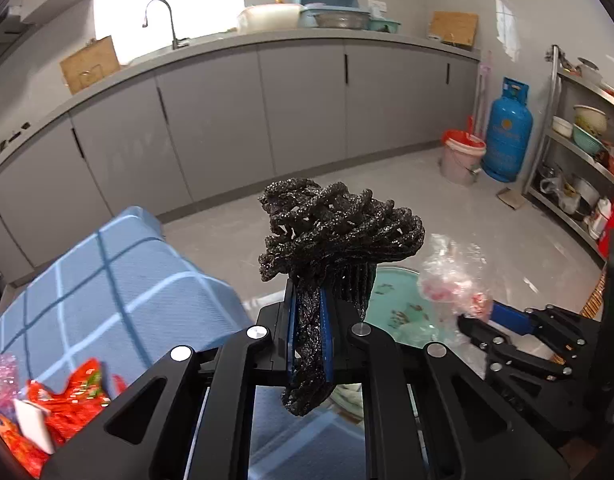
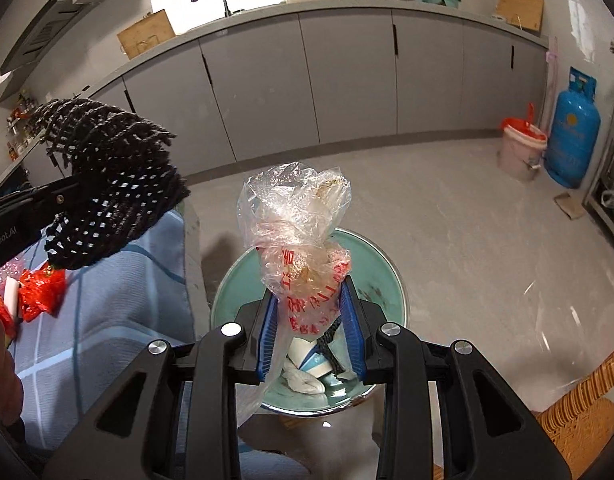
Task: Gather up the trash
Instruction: 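Open both tools over the teal bucket to drop net and bag, then move both tools back over the table to the orange and red wrappers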
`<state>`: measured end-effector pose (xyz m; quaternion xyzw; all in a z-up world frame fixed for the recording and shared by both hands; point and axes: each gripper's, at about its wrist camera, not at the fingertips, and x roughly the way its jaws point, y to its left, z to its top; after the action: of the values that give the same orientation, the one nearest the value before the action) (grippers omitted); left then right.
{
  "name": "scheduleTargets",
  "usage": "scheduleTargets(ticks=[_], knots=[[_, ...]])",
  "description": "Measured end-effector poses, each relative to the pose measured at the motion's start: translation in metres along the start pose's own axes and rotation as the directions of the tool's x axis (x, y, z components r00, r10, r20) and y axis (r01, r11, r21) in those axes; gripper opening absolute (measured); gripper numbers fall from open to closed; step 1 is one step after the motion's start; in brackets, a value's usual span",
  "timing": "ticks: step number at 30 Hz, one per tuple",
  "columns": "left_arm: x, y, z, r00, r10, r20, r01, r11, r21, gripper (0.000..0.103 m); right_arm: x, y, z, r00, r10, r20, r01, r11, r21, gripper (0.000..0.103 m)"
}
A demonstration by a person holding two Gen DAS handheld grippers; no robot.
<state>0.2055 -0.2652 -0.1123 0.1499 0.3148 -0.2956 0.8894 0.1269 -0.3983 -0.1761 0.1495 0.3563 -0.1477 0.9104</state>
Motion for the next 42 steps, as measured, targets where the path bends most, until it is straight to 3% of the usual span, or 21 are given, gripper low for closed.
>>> scheduleTargets(ticks=[3, 5, 6, 7, 11, 15, 29, 42], knots=[[0.018, -0.013, -0.003, 0.999, -0.023, -0.034, 0.024, 1.000, 0.011, 0.013, 0.011, -0.005, -0.003, 1.000, 0.003, -0.015, -0.003, 1.000, 0.007, 0.034], [0.026, -0.014, -0.007, 0.998, -0.025, -0.059, 0.026, 1.000, 0.008, 0.030, 0.017, -0.008, -0.005, 1.000, 0.014, -0.022, -0.014, 1.000, 0.010, 0.039], [0.029, -0.012, -0.010, 0.997, -0.025, -0.067, 0.025, 1.000, -0.003, 0.050, 0.019, -0.009, -0.007, 1.000, 0.013, -0.017, -0.013, 1.000, 0.014, 0.046], [0.030, -0.011, -0.011, 0.997, -0.026, -0.068, 0.025, 1.000, -0.011, 0.062, 0.022, -0.011, -0.008, 1.000, 0.015, -0.017, -0.014, 1.000, 0.017, 0.051], [0.031, -0.006, -0.013, 0.997, -0.006, -0.073, 0.006, 1.000, -0.008, 0.065, 0.028, -0.016, -0.013, 1.000, 0.007, -0.029, -0.006, 1.000, 0.028, 0.062], [0.028, 0.003, -0.011, 0.998, 0.014, -0.062, -0.016, 0.999, -0.034, 0.080, 0.026, -0.019, -0.015, 1.000, 0.000, -0.016, 0.000, 0.999, 0.042, 0.077], [-0.005, 0.039, -0.010, 0.991, 0.126, -0.033, -0.128, 0.989, -0.079, 0.087, 0.015, -0.008, -0.009, 1.000, 0.008, 0.011, -0.009, 0.999, 0.052, 0.090], [-0.057, 0.087, -0.033, 0.964, 0.264, -0.007, -0.263, 0.959, -0.107, 0.090, 0.005, 0.054, -0.007, 0.996, 0.093, 0.008, -0.093, 0.995, -0.035, 0.090]])
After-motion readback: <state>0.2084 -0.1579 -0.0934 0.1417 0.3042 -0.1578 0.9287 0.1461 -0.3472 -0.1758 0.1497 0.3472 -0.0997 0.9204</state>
